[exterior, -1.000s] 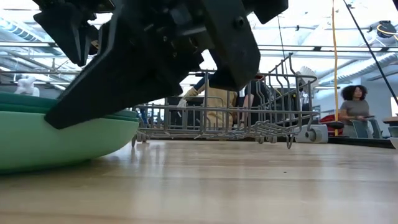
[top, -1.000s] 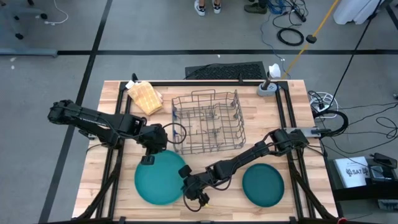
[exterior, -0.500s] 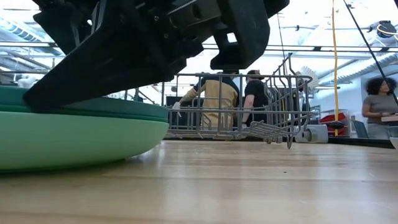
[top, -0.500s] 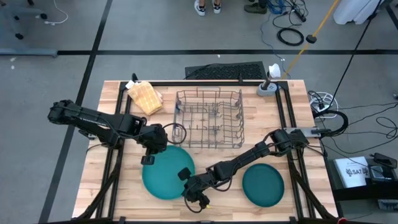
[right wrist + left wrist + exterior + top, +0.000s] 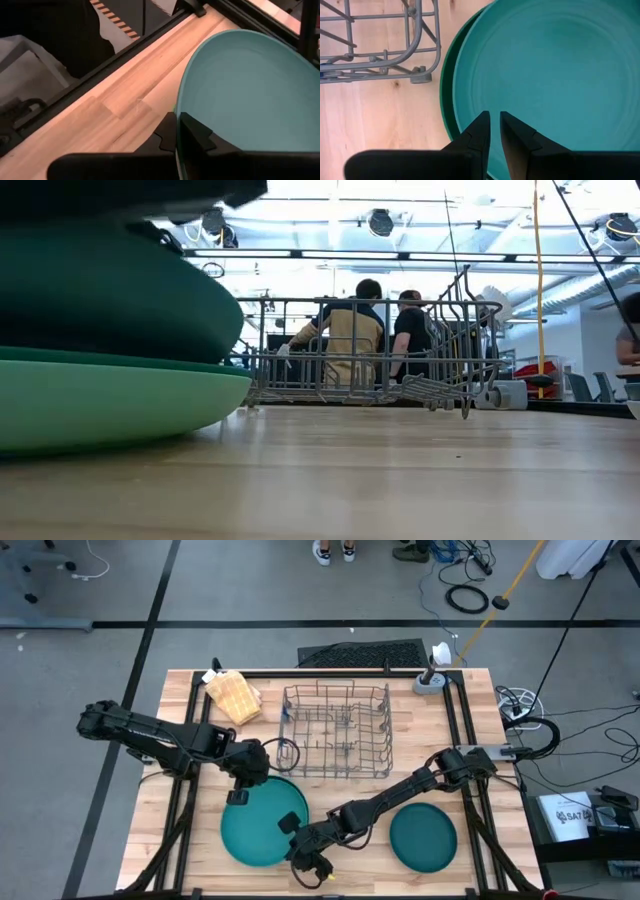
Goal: Sort dishes
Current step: Put the blue plate into the dishwasher rack
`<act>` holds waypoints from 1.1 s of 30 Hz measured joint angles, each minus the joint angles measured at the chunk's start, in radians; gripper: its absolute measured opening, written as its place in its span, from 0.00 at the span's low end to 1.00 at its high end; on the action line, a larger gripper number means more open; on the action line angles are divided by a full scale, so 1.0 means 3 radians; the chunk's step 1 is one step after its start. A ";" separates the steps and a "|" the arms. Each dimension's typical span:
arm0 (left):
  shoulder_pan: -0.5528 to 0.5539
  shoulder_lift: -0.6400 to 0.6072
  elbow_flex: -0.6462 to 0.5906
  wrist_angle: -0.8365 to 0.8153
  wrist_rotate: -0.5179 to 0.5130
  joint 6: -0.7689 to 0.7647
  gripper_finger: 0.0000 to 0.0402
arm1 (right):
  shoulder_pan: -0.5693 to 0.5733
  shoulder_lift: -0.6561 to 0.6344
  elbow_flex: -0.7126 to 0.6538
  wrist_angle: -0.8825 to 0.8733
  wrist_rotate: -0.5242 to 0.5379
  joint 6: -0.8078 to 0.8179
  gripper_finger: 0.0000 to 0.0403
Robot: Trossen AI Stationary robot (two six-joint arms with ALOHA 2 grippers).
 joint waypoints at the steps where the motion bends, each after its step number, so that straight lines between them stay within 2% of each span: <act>1: 0.0000 0.0000 0.0000 -0.0004 0.0000 0.0000 0.13 | 0.0000 0.0000 0.0059 -0.0066 0.0000 0.0000 0.00; 10: 0.0000 -0.0285 0.0243 0.0067 0.0004 0.0095 0.13 | 0.0000 0.0000 0.0708 -0.0717 0.0001 -0.0030 0.00; 18: 0.0000 -0.0962 0.0591 0.0523 0.0189 0.0273 0.13 | -0.0025 0.0000 0.1269 -0.1387 0.0011 -0.0034 0.00; 22: -0.0001 -0.1380 0.0610 0.0749 0.0200 0.0294 0.13 | -0.0026 -0.0002 0.1494 -0.1546 0.0030 -0.0036 0.00; 27: -0.0001 -0.1803 0.0610 0.0884 0.0196 0.0346 0.13 | -0.0030 -0.0081 0.1704 -0.1629 0.0610 0.0085 0.00; 33: 0.0000 -0.2100 0.0610 0.1034 0.0187 0.0347 0.13 | -0.0066 -0.0254 0.1746 -0.1680 0.1079 0.0335 0.00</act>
